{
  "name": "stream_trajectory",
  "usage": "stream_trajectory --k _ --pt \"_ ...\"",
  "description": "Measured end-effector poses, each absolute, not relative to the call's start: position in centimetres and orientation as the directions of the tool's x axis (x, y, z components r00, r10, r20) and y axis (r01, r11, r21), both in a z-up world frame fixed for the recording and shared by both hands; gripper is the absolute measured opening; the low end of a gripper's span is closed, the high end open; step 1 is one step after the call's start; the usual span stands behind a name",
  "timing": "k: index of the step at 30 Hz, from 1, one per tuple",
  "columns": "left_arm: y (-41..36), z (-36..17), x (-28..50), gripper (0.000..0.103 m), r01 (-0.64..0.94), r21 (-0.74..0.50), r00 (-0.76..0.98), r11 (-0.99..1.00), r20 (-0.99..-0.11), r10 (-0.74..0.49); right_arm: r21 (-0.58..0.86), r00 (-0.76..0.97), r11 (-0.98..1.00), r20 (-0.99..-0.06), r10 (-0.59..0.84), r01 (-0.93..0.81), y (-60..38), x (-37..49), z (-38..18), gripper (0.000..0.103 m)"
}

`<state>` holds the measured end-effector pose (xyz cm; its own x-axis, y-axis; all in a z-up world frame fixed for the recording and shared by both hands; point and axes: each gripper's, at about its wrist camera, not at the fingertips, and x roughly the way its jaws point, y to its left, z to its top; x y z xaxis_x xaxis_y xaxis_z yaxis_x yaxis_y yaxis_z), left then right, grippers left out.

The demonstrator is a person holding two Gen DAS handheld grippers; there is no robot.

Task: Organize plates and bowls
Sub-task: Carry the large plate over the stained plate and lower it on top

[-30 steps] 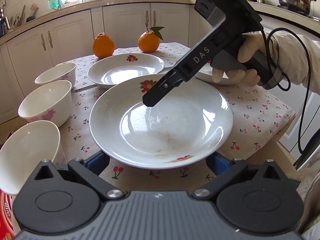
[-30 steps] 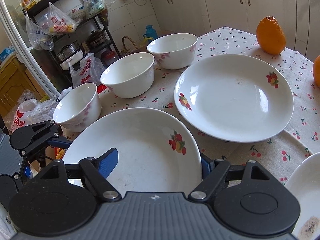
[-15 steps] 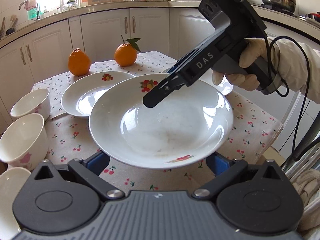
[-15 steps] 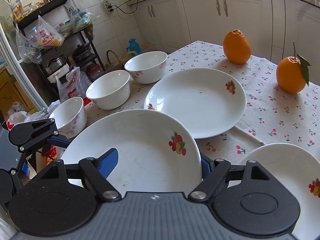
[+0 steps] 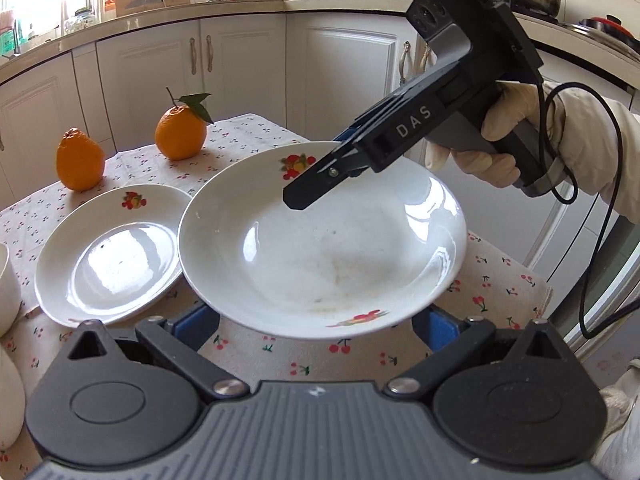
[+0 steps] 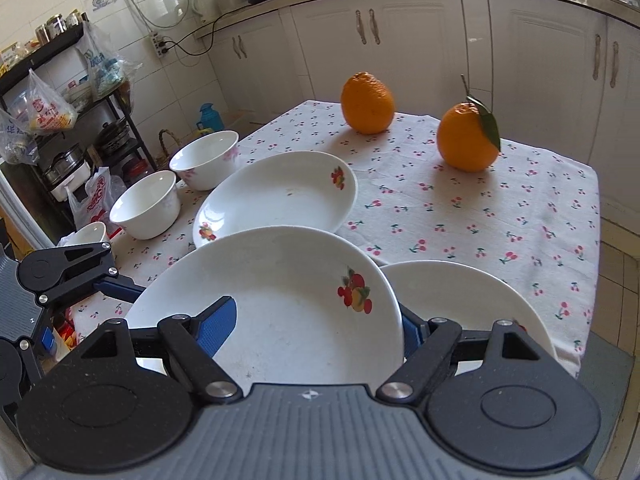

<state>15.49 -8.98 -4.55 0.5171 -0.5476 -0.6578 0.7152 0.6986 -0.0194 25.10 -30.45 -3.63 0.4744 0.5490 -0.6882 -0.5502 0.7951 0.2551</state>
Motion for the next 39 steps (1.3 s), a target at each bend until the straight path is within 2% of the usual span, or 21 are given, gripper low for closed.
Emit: stream_trajectory --k 13,39 --pt "-13.1 -5.4 18.4 0.101 0.757 -0.02 0.472 0.654 -0.675 -0.567 0.272 0.516 0.839 -0.687 0.512 -0.472 -35.2 26.5 -5.2 0.086" --pt "-15.0 -6.5 20.2 0.101 0.769 -0.033 0.445 0.638 -0.689 -0.572 0.241 0.552 0.893 -0.716 0.429 -0.381 -37.6 26.0 -6.0 0.086"
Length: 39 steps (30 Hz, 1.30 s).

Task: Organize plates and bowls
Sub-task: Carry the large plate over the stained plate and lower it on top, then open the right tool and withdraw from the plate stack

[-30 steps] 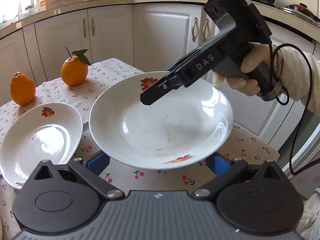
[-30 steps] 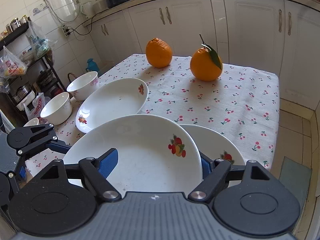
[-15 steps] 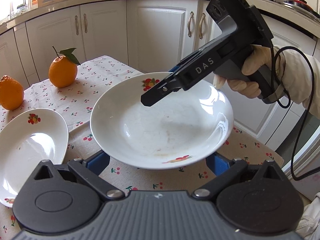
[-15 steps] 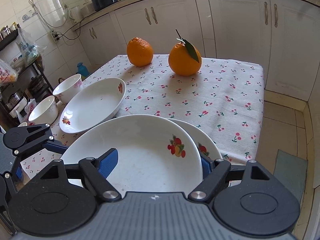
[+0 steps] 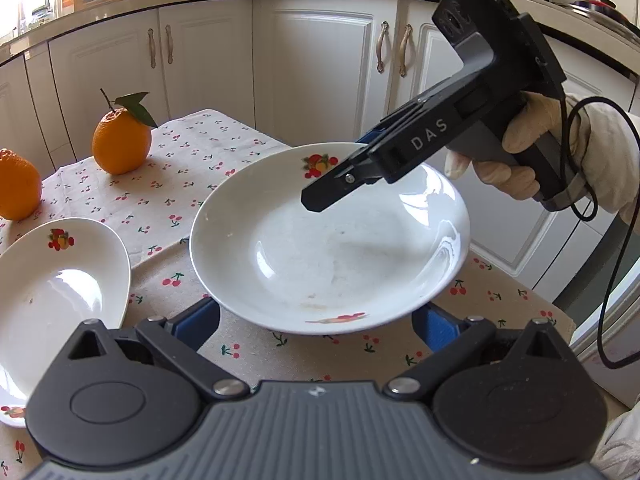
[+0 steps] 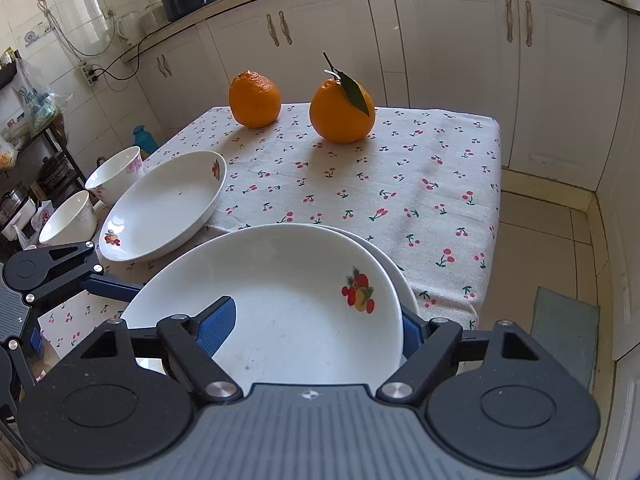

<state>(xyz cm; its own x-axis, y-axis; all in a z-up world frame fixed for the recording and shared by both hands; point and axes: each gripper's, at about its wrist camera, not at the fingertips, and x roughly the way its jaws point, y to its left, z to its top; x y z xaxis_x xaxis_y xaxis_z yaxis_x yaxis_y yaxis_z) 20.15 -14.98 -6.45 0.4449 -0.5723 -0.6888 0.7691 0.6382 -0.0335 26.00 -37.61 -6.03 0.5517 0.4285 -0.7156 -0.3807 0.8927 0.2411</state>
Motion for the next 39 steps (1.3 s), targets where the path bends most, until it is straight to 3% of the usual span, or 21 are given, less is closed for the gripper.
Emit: stream_trajectory --k 13,32,39 --pt "-15.4 -6.7 19.8 0.102 0.782 -0.01 0.458 0.623 -0.669 -0.586 0.222 0.567 0.91 -0.723 0.395 -0.351 -38.0 25.1 -5.6 0.088" --pt "-13.0 -5.1 17.0 0.102 0.752 0.015 0.527 0.659 -0.614 -0.587 0.065 0.563 0.945 -0.789 0.245 -0.32 -36.1 23.3 -5.9 0.099" --pt "-10.8 -4.7 16.2 0.102 0.714 0.016 0.566 0.7 -0.601 -0.564 0.046 0.589 0.941 -0.769 0.247 -0.335 -34.7 21.1 -4.7 0.103"
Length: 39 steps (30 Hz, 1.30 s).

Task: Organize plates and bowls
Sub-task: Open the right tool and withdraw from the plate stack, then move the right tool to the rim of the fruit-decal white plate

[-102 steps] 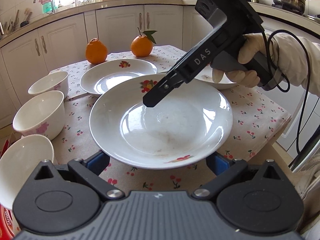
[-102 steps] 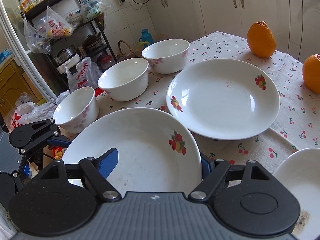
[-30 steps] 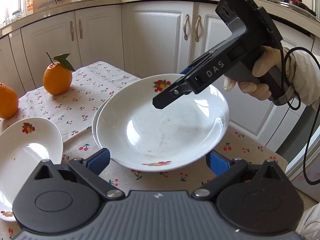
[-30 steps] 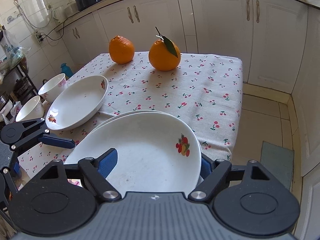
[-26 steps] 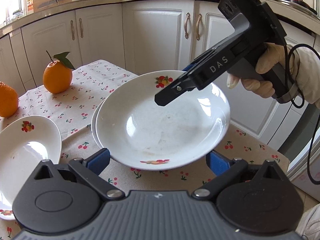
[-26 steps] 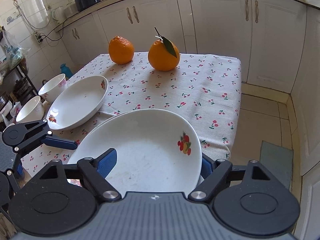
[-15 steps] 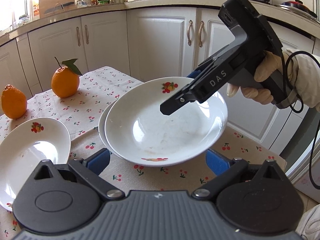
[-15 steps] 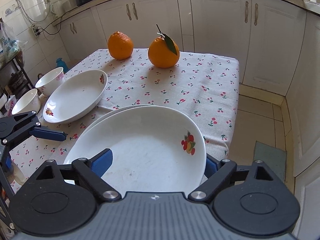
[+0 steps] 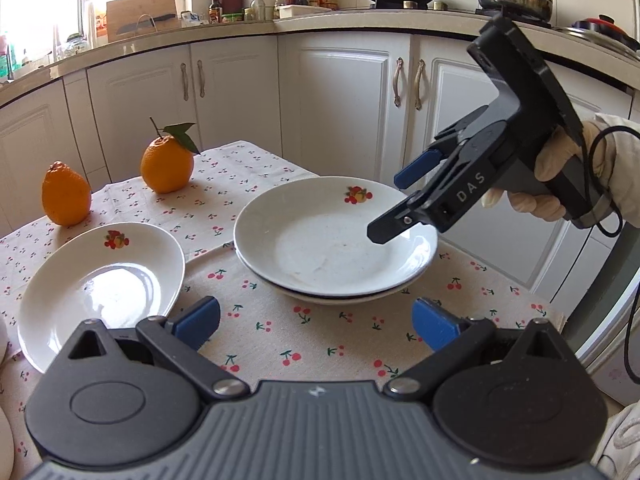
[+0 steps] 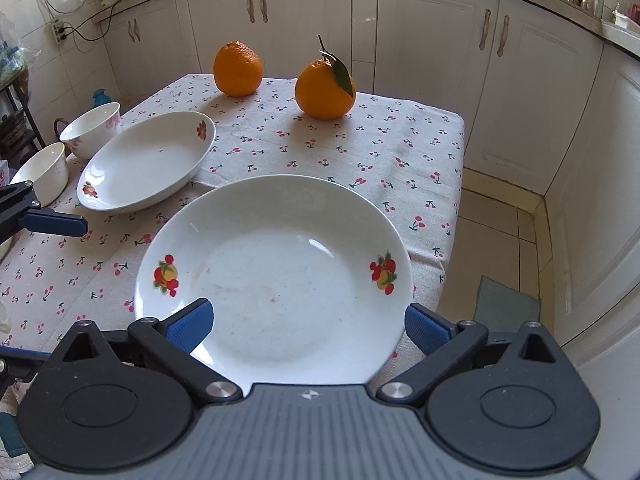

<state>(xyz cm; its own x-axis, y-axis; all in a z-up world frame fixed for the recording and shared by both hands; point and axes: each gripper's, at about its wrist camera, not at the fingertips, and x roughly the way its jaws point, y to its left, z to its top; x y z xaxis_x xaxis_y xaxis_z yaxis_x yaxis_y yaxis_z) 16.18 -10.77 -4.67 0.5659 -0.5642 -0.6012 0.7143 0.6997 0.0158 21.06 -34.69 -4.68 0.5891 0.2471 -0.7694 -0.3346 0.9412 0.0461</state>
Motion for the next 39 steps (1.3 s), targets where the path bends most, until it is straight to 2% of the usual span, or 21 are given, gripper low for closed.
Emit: stream_trajectory --k 11,22,35,39 --pt "-6.5 -4.6 15.6 0.102 0.558 0.029 0.678 0.829 -0.593 -0.435 0.028 0.638 0.924 -0.715 0.286 -0.382 -29.4 17.1 -2.5 0.103" --pt "-3.8 -6.4 15.8 0.102 0.379 0.117 0.759 0.918 -0.606 -0.236 0.041 0.598 0.895 -0.73 0.331 -0.445 -24.9 15.6 -3.0 0.103" --pt "-3.4 -9.3 19.5 0.102 0.259 0.088 0.748 0.962 -0.648 -0.143 0.023 0.591 0.886 -0.737 0.328 -0.463 -22.8 16.3 -2.5 0.103" --pt "-3.2 -9.6 20.5 0.103 0.239 0.035 0.741 0.97 -0.652 -0.159 0.018 0.585 0.879 -0.74 0.332 -0.477 -22.6 17.3 -2.5 0.103"
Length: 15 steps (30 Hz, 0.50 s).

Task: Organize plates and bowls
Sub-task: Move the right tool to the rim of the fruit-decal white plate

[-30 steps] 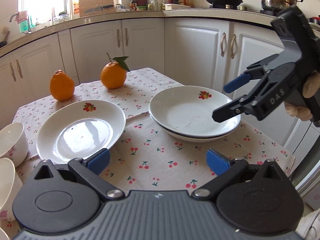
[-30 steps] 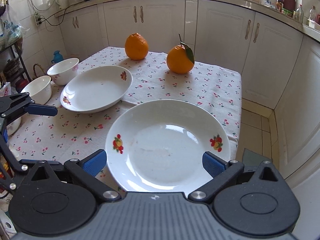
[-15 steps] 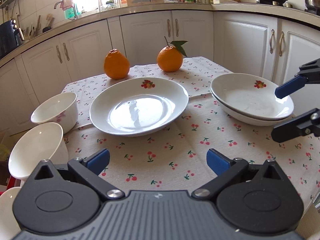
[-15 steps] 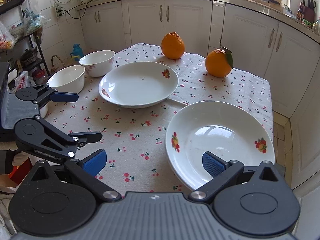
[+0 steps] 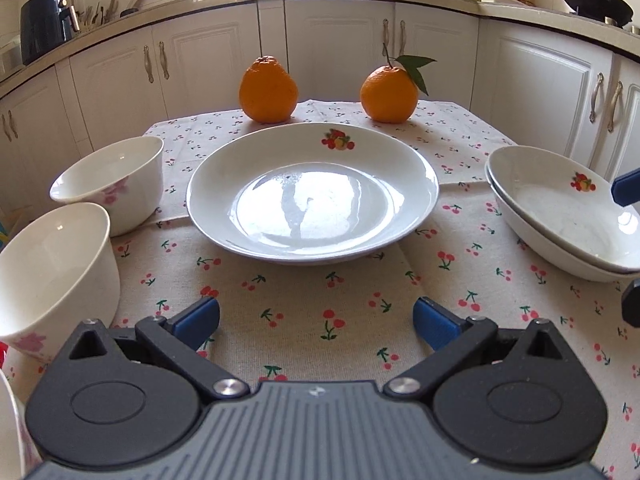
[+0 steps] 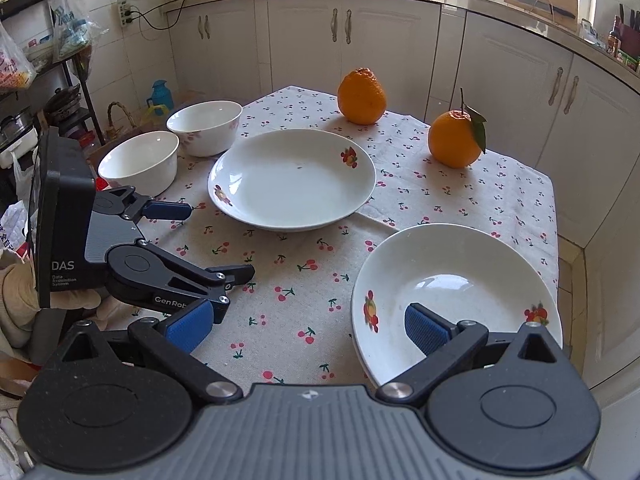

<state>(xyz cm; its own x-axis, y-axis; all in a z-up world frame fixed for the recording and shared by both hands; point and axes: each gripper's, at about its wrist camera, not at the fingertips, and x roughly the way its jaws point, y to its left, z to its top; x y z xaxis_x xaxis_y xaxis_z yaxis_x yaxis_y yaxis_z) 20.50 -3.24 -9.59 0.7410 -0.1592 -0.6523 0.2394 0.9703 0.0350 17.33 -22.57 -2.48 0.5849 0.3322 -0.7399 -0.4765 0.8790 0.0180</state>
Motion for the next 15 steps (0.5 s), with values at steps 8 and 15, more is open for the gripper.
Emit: stream_trajectory --k 8,15 --pt "-3.2 -9.4 22.4 0.103 0.206 0.011 0.714 0.978 -0.685 -0.143 0.063 0.553 0.867 -0.747 0.37 -0.494 -23.0 20.4 -2.5 0.103" --pt "-3.2 -9.7 23.1 0.103 0.182 0.014 0.726 0.983 -0.677 -0.124 0.055 0.544 0.845 -0.743 0.391 -0.533 -22.7 23.6 -2.3 0.103"
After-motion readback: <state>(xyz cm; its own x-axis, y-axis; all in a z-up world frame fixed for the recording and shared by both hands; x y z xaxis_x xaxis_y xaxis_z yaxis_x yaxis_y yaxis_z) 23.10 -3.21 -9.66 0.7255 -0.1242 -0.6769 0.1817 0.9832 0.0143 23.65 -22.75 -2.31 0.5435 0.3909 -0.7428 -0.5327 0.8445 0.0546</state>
